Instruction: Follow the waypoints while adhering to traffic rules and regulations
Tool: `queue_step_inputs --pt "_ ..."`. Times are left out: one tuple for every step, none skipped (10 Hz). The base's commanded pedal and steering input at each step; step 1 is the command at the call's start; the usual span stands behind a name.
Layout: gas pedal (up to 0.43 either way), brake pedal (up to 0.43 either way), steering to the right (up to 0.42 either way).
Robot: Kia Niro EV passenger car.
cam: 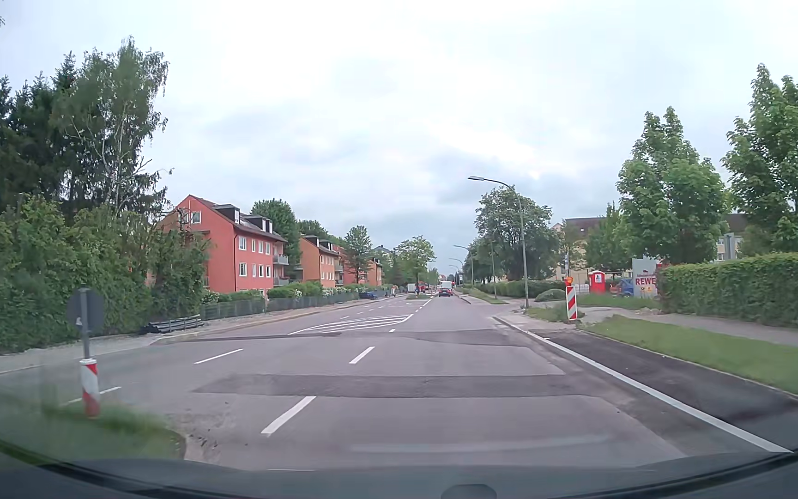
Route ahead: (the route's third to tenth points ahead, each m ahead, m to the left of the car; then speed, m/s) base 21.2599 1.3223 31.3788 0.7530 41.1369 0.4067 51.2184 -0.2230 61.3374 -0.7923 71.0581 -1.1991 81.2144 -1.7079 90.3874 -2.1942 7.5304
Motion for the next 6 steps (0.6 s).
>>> queue_step_inputs --pt "0.169 0.000 0.006" --pt "0.169 0.000 0.007" --pt "0.169 0.000 0.007" --pt "0.169 0.000 0.007" --pt "0.169 0.000 0.008" --pt "0.169 0.000 0.008"
